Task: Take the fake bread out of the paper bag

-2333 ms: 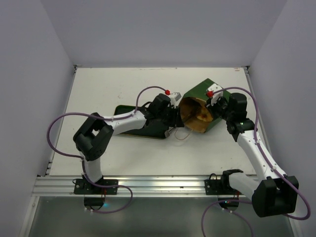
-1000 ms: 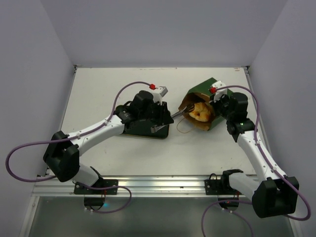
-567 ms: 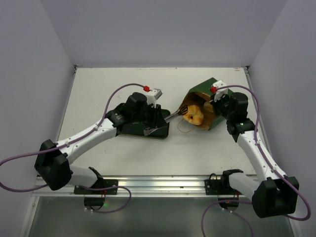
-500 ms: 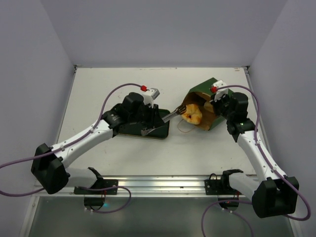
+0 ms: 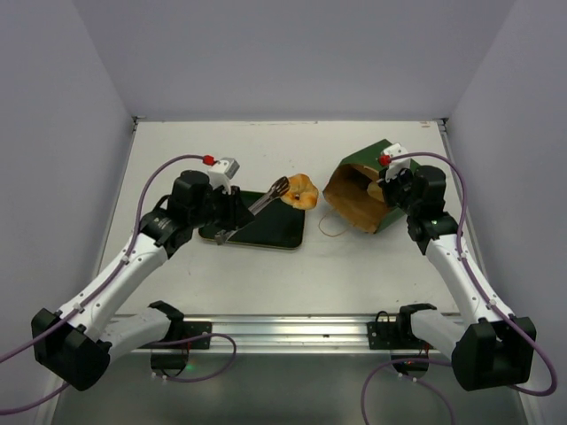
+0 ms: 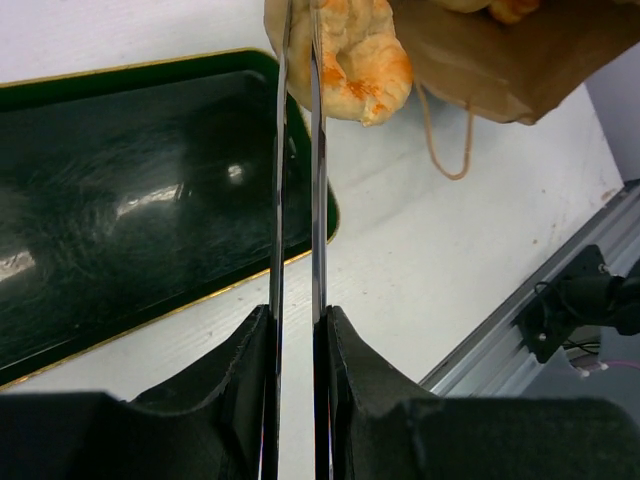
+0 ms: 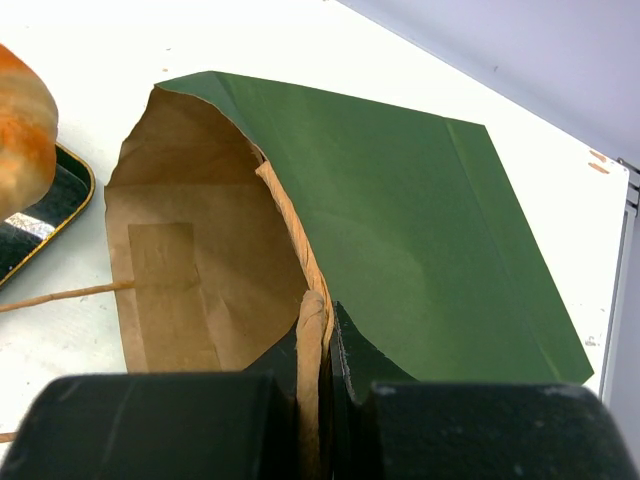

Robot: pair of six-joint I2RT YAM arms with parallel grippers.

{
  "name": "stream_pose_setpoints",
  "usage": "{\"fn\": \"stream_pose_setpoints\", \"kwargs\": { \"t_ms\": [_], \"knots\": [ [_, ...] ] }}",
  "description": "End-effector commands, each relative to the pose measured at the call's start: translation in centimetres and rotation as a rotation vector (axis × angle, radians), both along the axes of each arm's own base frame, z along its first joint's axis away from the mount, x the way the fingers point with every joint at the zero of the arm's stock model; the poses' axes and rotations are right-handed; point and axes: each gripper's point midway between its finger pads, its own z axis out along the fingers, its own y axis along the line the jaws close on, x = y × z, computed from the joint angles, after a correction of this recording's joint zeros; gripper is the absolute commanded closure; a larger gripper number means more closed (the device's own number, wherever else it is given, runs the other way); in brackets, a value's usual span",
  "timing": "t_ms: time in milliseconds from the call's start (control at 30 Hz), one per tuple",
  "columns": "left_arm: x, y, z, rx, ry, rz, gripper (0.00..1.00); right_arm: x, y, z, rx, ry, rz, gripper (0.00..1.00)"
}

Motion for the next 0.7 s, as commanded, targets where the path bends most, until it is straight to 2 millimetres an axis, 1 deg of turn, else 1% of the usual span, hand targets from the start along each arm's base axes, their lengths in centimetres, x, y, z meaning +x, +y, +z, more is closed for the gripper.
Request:
{"fn": "stream_pose_setpoints", "kwargs": {
  "t_ms": [0,67,233,467,667],
  "knots": [
    [0.7,1.1,-1.2,0.032,-0.019,0.004,1.00,0.6,-0.6,2.4,0.017,-0.085,-0.033,1.00],
    [1.4,1.5,-2.0,0.053,-0.021,0.027,1.00,0.5,-0.6,2.3,0.019,-0.083,-0.032,1.00],
    [2.1,2.1,-4.6,0.109,0.003,0.046,1.00,0.5,-0.5,2.2,0.020,-0.078,-0.028,1.00],
    [2.6,3.0,-6.9,0.169,0.022,0.067,1.00,0.5,-0.5,2.1,0.021,-0.075,-0.025,1.00],
    [2.7,2.9,-7.5,0.172,0.030,0.054,1.00,0.5,-0.4,2.0,0.022,-0.072,-0.022,1.00]
  ]
}}
